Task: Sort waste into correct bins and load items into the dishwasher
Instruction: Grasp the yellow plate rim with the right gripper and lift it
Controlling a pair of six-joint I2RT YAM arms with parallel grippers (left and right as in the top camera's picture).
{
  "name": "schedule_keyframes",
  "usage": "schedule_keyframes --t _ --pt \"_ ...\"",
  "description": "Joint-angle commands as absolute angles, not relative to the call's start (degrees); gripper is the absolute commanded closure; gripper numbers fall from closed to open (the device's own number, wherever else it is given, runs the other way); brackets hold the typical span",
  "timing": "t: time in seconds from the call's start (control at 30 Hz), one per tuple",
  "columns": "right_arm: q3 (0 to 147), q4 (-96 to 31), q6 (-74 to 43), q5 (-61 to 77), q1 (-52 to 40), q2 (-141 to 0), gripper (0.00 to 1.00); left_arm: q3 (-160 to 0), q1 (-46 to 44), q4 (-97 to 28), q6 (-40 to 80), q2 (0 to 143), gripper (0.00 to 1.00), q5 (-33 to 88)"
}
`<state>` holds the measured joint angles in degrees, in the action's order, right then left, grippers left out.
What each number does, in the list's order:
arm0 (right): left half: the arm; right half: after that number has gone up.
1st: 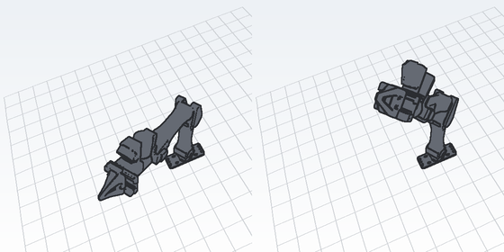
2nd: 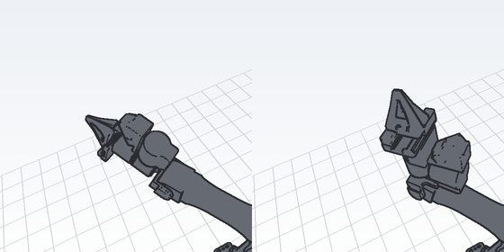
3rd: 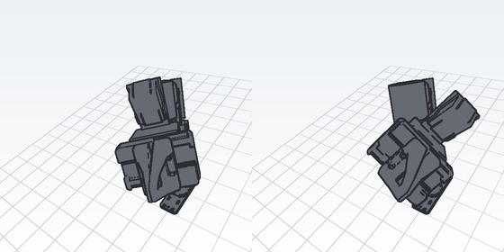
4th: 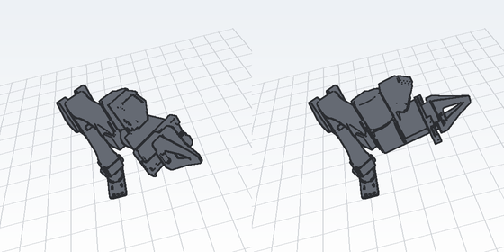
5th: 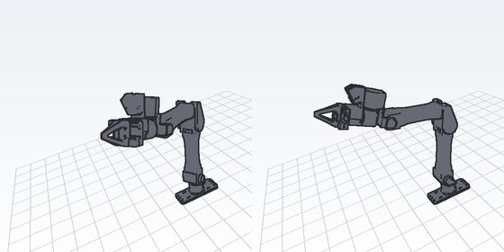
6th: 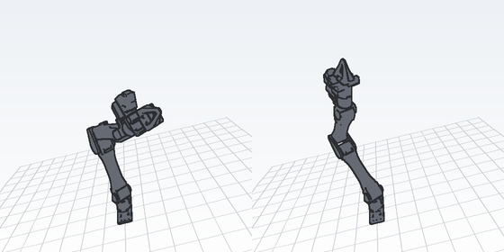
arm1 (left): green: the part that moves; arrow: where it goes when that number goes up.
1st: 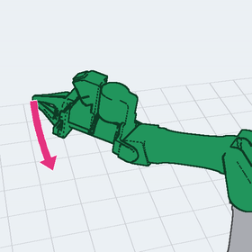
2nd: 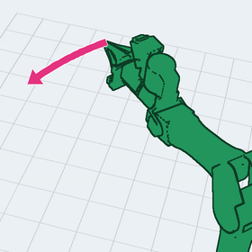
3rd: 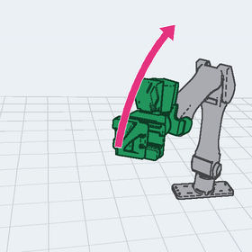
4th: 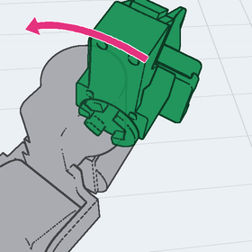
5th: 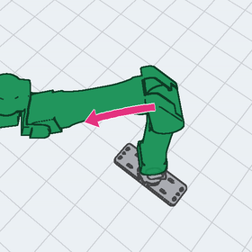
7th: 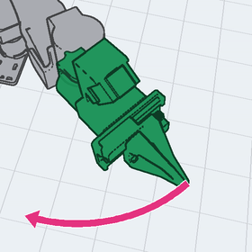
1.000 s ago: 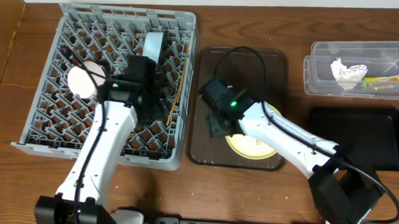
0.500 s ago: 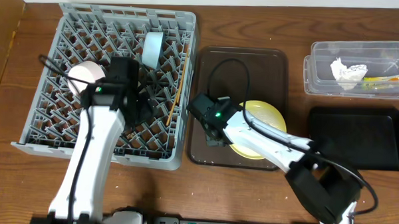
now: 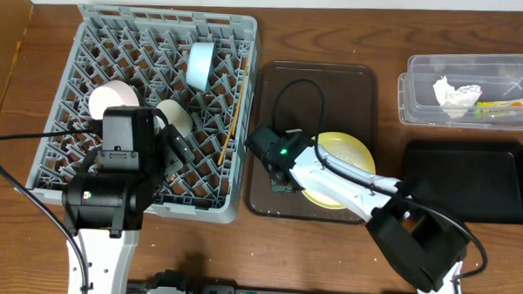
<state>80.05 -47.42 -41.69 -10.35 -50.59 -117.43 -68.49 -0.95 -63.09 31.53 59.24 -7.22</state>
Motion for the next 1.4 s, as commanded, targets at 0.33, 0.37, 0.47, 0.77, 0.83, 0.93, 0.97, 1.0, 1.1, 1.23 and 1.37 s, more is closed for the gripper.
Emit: schedule_keyframes --t 0.33,0.37,0.47,0.77,0.83,0.93,0.97,1.0,1.1,1.23,1.37 --pt "81.1 -48.7 -42.2 -11.2 -52.9 -120.6 0.99 -69.8 -0.8 -63.4 31.6 59.5 0.02 -7.1" --pt "81.8 -49.8 -42.2 -12.2 -52.9 -120.6 0.99 -69.8 -0.8 -63.4 31.6 59.5 0.02 -7.1" --pt "84.0 -52.4 -42.2 -14.6 -52.9 -120.6 0.99 -69.8 -0.8 -63.4 31.6 59.5 0.02 -7.1" --pt "85.3 -57.6 -42.2 -25.8 -52.9 -120.6 0.99 -69.7 -0.8 -63.4 31.6 59.5 0.02 -7.1" --pt "85.7 -58.8 -42.1 -27.1 -52.9 -120.6 0.99 -69.7 -0.8 -63.4 31.6 59.5 0.02 -7.1" --pt "87.3 -60.2 -41.1 -27.5 -52.9 -120.6 0.99 -69.7 -0.8 -63.4 31.6 59.5 0.02 -7.1" --pt "88.3 -61.1 -41.1 -27.7 -52.9 -120.6 0.99 -69.7 -0.8 -63.4 31.6 59.5 0.02 -7.1" --pt "89.3 -61.9 -41.1 -27.7 -52.9 -120.6 0.99 -69.7 -0.8 -63.4 31.6 59.5 0.02 -7.1" --pt "93.0 -64.9 -41.1 -27.9 -52.9 -120.6 0.99 -69.7 -0.8 -63.4 31.6 59.5 0.02 -7.1" --pt "100.3 -73.7 -45.3 -32.0 -52.6 -120.6 0.99 -69.7 -0.8 -63.4 31.6 59.5 0.02 -7.1" --pt "105.5 -80.9 -50.8 -32.3 -50.5 -120.6 0.99 -69.7 -0.8 -63.4 31.6 59.5 0.02 -7.1"
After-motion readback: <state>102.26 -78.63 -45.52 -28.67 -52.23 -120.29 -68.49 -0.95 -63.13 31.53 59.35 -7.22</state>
